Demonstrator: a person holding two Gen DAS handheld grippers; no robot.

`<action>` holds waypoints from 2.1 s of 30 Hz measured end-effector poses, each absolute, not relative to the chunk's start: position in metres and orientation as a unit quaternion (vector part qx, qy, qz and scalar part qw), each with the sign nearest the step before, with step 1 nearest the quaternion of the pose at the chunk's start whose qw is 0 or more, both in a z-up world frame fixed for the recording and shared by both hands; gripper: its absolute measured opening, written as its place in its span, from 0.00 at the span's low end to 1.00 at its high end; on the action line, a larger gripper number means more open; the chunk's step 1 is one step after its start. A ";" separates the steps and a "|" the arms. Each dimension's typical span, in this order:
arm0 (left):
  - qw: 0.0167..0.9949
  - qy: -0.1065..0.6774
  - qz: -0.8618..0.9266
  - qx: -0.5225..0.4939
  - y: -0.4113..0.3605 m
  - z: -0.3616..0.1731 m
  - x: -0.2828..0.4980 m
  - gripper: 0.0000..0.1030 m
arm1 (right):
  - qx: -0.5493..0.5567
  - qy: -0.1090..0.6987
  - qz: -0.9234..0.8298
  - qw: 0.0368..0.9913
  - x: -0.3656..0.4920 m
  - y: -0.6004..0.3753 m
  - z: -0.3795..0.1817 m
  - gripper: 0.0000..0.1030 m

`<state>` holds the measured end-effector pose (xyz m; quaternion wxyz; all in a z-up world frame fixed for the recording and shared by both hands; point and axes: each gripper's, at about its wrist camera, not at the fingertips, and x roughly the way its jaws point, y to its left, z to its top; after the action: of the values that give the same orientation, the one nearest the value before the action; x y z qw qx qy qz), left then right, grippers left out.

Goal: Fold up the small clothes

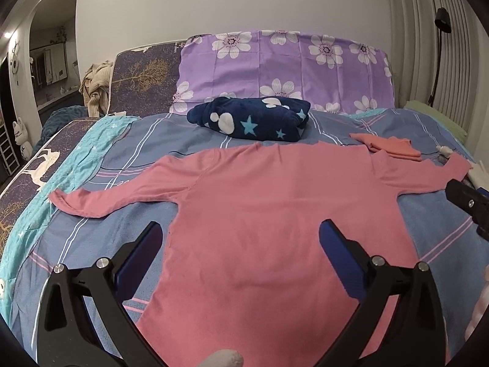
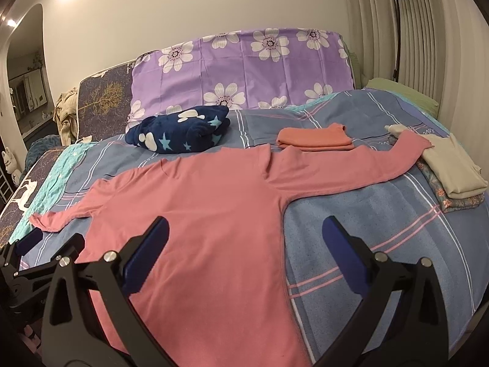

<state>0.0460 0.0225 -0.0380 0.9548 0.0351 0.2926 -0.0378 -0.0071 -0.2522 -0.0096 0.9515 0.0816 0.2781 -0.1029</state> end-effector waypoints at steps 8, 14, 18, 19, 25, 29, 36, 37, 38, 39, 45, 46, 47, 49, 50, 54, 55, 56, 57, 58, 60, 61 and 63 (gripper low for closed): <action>0.946 0.314 -0.056 0.060 0.021 -0.047 0.050 0.98 | 0.080 0.268 -0.107 0.954 -0.009 -0.251 -0.002 0.98; 0.945 0.315 -0.063 0.058 0.021 -0.047 0.045 0.97 | 0.077 0.268 -0.110 0.954 -0.010 -0.250 -0.001 0.98; 0.951 0.299 -0.056 0.049 0.023 -0.044 0.041 0.97 | 0.075 0.266 -0.113 0.954 -0.013 -0.248 -0.001 0.98; 0.954 0.291 -0.053 0.041 0.025 -0.043 0.040 0.97 | 0.075 0.267 -0.113 0.954 -0.013 -0.248 -0.001 0.98; 0.965 0.257 -0.037 0.029 0.030 -0.038 0.035 0.97 | 0.074 0.267 -0.116 0.954 -0.016 -0.248 -0.001 0.98; 0.966 0.254 -0.036 0.009 0.037 -0.037 0.034 0.95 | 0.066 0.265 -0.118 0.955 -0.015 -0.245 -0.001 0.98; 0.954 0.295 -0.050 -0.013 0.048 -0.048 0.046 0.83 | 0.053 0.270 -0.121 0.954 -0.011 -0.240 -0.002 0.98; 0.954 0.295 -0.049 -0.009 0.048 -0.049 0.046 0.83 | 0.052 0.272 -0.121 0.953 -0.010 -0.240 -0.003 0.98; 0.954 0.296 -0.048 -0.006 0.048 -0.050 0.047 0.83 | 0.052 0.274 -0.121 0.953 -0.009 -0.239 -0.003 0.98; 0.954 0.296 -0.051 -0.005 0.048 -0.051 0.046 0.82 | 0.050 0.276 -0.121 0.952 -0.007 -0.238 -0.004 0.98; 0.949 0.314 -0.035 0.009 0.052 -0.058 0.051 0.74 | 0.041 0.287 -0.109 0.951 0.003 -0.227 -0.010 0.98; 0.947 0.318 -0.033 0.007 0.054 -0.060 0.053 0.74 | 0.039 0.289 -0.107 0.951 0.005 -0.224 -0.011 0.98; 0.946 0.324 -0.032 0.002 0.058 -0.063 0.055 0.73 | 0.036 0.291 -0.104 0.950 0.006 -0.222 -0.012 0.98; 0.943 0.331 -0.027 -0.003 0.064 -0.067 0.057 0.72 | 0.029 0.294 -0.097 0.951 0.011 -0.215 -0.015 0.98; 0.943 0.333 -0.026 -0.005 0.066 -0.069 0.058 0.71 | 0.028 0.295 -0.094 0.951 0.012 -0.213 -0.016 0.98; 0.941 0.338 -0.026 -0.011 0.075 -0.073 0.062 0.68 | 0.023 0.304 -0.080 0.949 0.021 -0.202 -0.022 0.98; 0.941 0.339 -0.025 -0.010 0.076 -0.073 0.064 0.67 | 0.022 0.305 -0.079 0.949 0.023 -0.200 -0.023 0.98; 0.941 0.339 -0.024 -0.010 0.077 -0.074 0.065 0.67 | 0.021 0.306 -0.077 0.949 0.024 -0.198 -0.024 0.98; 0.940 0.339 -0.023 -0.009 0.077 -0.075 0.066 0.67 | 0.020 0.307 -0.075 0.949 0.026 -0.196 -0.025 0.98; 0.940 0.340 -0.023 -0.008 0.078 -0.076 0.068 0.67 | 0.020 0.308 -0.073 0.948 0.027 -0.195 -0.026 0.98; 0.940 0.341 -0.024 -0.007 0.077 -0.077 0.071 0.67 | 0.017 0.311 -0.070 0.948 0.031 -0.192 -0.029 0.98; 0.939 0.342 -0.024 -0.006 0.077 -0.079 0.073 0.67 | 0.016 0.312 -0.069 0.947 0.033 -0.190 -0.031 0.98; 0.938 0.345 -0.024 -0.006 0.077 -0.081 0.077 0.67 | 0.014 0.316 -0.066 0.946 0.037 -0.189 -0.034 0.98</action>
<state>0.0773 0.0772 -0.0813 0.9381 -0.0058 0.3454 -0.0243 0.0367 -0.1887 -0.0336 0.9463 0.0142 0.3163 -0.0661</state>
